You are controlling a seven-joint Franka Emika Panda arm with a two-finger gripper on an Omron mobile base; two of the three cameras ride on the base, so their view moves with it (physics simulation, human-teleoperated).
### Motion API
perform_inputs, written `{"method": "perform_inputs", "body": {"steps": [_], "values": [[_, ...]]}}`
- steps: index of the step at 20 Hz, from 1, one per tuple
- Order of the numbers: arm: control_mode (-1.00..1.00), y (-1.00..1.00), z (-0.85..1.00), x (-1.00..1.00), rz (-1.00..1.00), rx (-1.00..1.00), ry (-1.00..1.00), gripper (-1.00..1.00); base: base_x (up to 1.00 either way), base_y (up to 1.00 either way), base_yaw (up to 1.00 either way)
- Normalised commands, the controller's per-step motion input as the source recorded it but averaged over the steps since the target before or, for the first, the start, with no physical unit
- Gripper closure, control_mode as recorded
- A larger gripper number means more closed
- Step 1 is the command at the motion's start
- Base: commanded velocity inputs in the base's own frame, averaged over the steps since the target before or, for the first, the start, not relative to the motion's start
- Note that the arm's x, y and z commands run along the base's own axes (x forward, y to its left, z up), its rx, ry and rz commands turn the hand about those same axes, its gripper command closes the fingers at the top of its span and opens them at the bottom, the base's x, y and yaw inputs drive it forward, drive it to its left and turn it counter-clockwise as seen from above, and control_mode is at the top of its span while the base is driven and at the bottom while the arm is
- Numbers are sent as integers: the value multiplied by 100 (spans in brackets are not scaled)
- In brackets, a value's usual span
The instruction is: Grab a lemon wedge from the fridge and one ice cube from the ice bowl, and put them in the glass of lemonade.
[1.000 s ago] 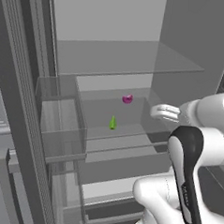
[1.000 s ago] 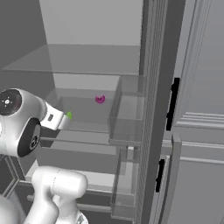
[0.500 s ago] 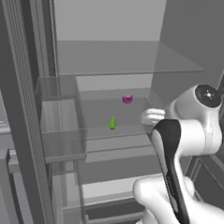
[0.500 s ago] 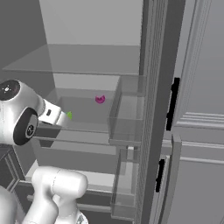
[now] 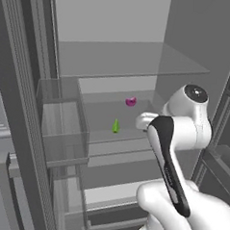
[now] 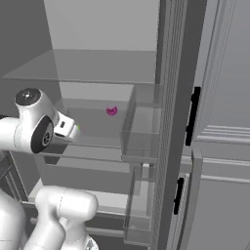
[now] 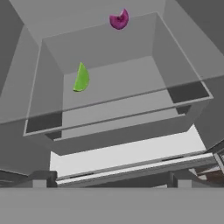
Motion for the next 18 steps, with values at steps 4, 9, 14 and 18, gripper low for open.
{"method": "perform_inputs", "body": {"steps": [4,9,14,18], "values": [[-100,22,-59,45,4,0,0,-100,0,0,0],[-100,31,-18,69,1,0,10,-100,0,0,0],[-100,50,-8,74,0,-3,14,-100,0,0,0],[-100,36,-1,53,0,-6,13,-100,0,0,0]]}}
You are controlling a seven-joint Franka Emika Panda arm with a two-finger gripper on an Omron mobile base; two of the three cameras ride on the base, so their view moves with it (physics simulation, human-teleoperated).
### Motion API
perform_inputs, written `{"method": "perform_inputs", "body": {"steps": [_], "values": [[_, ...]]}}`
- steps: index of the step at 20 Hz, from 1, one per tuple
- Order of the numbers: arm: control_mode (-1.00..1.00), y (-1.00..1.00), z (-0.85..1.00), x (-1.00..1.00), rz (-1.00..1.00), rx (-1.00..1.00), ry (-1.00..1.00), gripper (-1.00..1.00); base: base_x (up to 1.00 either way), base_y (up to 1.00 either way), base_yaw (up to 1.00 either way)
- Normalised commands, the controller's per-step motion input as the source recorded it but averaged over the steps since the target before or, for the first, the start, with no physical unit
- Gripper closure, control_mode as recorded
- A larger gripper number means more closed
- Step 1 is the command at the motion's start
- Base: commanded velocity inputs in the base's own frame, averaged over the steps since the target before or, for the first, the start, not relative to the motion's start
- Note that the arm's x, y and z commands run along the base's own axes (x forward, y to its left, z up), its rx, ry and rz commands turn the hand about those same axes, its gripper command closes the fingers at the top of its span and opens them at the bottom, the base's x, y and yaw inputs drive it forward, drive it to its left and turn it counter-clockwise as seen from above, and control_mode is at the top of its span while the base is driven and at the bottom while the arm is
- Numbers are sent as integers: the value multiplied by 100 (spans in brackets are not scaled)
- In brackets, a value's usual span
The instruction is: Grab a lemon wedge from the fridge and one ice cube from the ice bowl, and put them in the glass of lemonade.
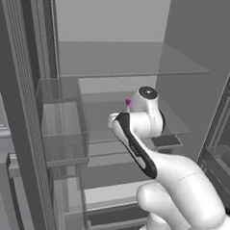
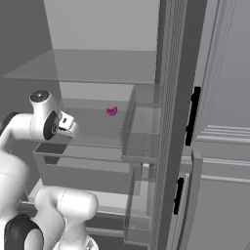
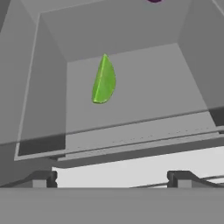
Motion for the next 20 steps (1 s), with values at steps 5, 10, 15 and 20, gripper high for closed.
{"method": "perform_inputs", "body": {"steps": [5,10,15,20], "values": [[-100,6,-32,27,0,0,0,-100,0,0,0],[-100,0,-55,32,0,0,0,-100,0,0,0],[-100,0,-10,46,0,-1,12,-100,0,0,0],[-100,0,-15,50,0,0,12,-100,0,0,0]]}}
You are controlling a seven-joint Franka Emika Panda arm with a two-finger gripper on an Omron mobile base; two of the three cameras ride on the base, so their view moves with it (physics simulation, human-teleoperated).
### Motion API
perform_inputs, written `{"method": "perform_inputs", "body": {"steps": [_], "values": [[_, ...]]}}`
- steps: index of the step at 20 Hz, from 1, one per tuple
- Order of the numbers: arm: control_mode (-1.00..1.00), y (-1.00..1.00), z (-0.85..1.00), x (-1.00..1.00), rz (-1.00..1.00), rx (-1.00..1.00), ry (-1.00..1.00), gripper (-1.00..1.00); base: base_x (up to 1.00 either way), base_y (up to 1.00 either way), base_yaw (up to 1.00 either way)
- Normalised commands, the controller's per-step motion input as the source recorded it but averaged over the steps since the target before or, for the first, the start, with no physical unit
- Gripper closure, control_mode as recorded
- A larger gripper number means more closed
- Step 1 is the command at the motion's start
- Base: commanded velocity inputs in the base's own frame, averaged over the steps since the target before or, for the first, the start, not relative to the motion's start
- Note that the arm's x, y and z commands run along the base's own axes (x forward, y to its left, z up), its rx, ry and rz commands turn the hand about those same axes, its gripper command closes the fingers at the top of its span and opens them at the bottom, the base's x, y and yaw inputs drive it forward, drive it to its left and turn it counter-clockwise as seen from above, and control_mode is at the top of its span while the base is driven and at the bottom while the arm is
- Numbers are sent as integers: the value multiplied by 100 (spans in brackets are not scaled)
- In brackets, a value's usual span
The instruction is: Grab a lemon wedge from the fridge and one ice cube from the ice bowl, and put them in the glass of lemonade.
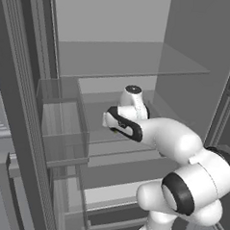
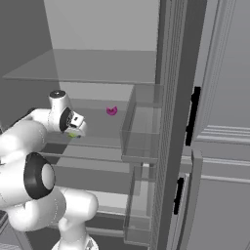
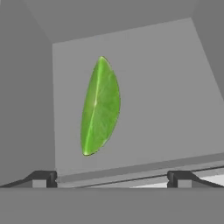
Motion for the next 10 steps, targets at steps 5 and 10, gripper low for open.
{"method": "perform_inputs", "body": {"steps": [5,10], "values": [[-100,3,-26,34,0,0,1,-100,0,0,0],[-100,0,-18,8,0,0,-6,-100,0,0,0]]}}
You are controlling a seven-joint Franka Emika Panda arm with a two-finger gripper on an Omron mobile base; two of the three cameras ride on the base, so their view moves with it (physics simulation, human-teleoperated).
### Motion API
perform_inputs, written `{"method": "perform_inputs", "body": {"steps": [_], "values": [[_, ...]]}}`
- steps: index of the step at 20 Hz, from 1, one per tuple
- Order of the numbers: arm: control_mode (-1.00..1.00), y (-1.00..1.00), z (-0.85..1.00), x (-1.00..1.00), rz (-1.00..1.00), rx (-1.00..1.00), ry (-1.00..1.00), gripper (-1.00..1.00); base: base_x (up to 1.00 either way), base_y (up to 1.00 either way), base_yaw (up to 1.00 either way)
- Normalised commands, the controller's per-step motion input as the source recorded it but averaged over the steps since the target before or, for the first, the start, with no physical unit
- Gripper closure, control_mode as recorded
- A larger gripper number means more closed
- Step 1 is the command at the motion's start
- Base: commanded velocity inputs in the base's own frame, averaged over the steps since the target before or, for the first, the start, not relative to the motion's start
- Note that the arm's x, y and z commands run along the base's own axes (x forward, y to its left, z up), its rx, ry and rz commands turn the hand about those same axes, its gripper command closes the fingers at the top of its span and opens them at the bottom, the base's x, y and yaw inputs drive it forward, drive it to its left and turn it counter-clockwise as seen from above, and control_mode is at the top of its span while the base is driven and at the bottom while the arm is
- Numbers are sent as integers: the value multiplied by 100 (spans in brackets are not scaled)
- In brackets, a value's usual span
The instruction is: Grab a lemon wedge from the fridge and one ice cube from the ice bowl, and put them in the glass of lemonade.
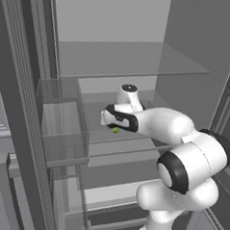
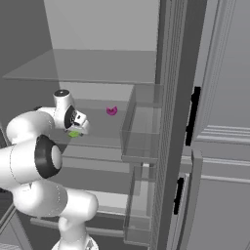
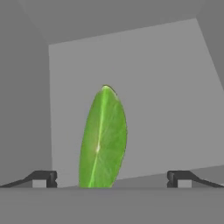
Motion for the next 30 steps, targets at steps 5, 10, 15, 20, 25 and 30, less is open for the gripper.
{"method": "perform_inputs", "body": {"steps": [5,10,15,20,25,30], "values": [[-100,1,-25,36,0,0,-8,-100,0,0,0],[-100,3,0,28,0,0,0,-100,0,0,0],[-100,0,0,-25,0,0,0,-100,0,0,0],[-100,2,-3,-1,-1,0,-4,-100,0,0,0],[-100,1,-6,27,-3,0,0,-100,0,0,0],[-100,0,-8,0,-1,0,0,-100,0,0,0]]}}
